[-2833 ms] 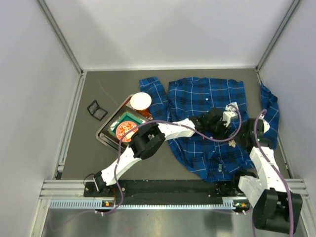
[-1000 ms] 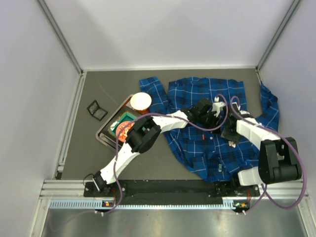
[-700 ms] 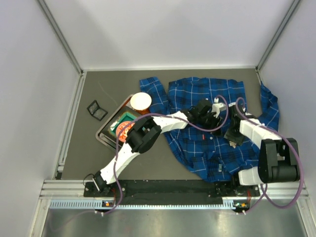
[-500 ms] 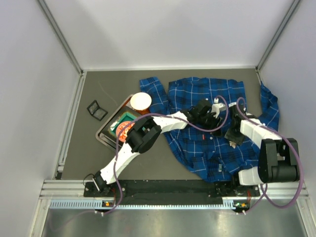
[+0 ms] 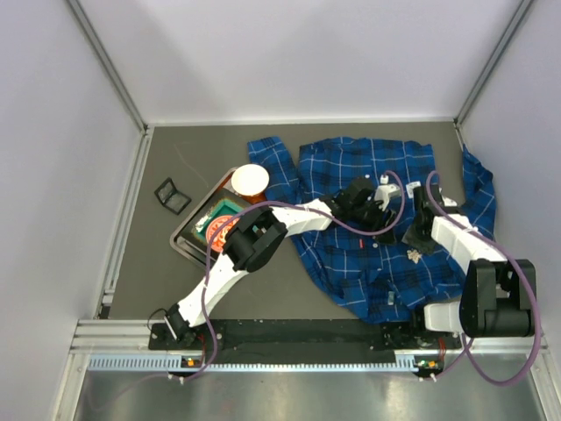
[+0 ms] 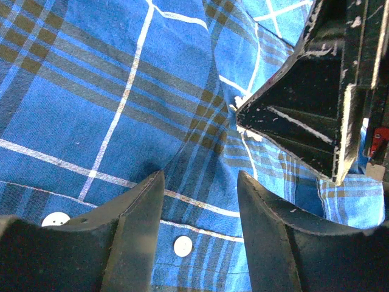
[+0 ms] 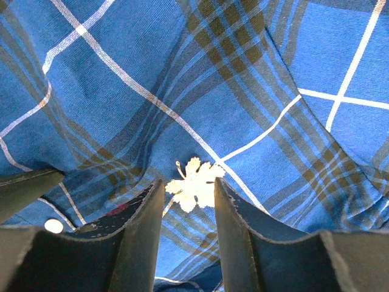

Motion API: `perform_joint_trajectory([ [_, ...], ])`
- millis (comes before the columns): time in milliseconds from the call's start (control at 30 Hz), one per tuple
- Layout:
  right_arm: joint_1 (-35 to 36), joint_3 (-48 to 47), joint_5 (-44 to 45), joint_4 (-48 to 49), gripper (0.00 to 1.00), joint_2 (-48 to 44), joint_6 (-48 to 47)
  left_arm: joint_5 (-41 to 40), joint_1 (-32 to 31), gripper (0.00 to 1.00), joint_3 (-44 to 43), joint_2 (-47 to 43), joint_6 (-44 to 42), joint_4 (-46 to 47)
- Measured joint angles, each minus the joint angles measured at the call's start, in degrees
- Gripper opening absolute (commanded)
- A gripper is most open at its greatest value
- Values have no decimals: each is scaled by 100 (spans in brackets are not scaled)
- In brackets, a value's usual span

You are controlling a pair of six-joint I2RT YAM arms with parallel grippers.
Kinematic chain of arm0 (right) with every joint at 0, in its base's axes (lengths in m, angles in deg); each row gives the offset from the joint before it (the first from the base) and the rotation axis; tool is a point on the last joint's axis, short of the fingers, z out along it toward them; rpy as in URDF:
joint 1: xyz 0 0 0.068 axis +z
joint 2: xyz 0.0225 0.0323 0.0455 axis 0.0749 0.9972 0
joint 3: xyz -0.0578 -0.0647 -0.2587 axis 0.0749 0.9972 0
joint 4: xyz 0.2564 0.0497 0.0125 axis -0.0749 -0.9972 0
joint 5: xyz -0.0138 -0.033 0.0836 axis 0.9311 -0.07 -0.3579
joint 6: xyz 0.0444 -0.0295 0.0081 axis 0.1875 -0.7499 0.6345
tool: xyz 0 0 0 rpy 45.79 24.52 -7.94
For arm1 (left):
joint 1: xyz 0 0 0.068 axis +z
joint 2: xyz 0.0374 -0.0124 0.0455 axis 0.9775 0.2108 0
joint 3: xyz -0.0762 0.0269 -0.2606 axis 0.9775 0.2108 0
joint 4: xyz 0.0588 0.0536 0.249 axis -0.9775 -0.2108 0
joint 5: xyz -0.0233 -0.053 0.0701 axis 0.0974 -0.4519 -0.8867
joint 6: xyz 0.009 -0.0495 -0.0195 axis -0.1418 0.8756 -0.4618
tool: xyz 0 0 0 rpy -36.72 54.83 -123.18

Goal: Remove the brooch from the garment

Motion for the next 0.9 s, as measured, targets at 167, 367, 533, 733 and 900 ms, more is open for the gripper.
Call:
perform_joint_trajectory([
  [167,0,87,-219,17,44,-13,7,46,-13,59,17,0,0,44],
  [367,4,380,-299,-107,45,-87,181,85,-22,61,26,-2,0,81],
  [533,42,382,-125,-219,42,-173,358,87,-22,61,28,-2,0,81],
  [733,39,378,177,-275,36,-173,442,87,-22,62,28,-2,-2,81],
  [900,39,302,282,-291,36,-157,385,87,-22,62,28,-2,0,81],
])
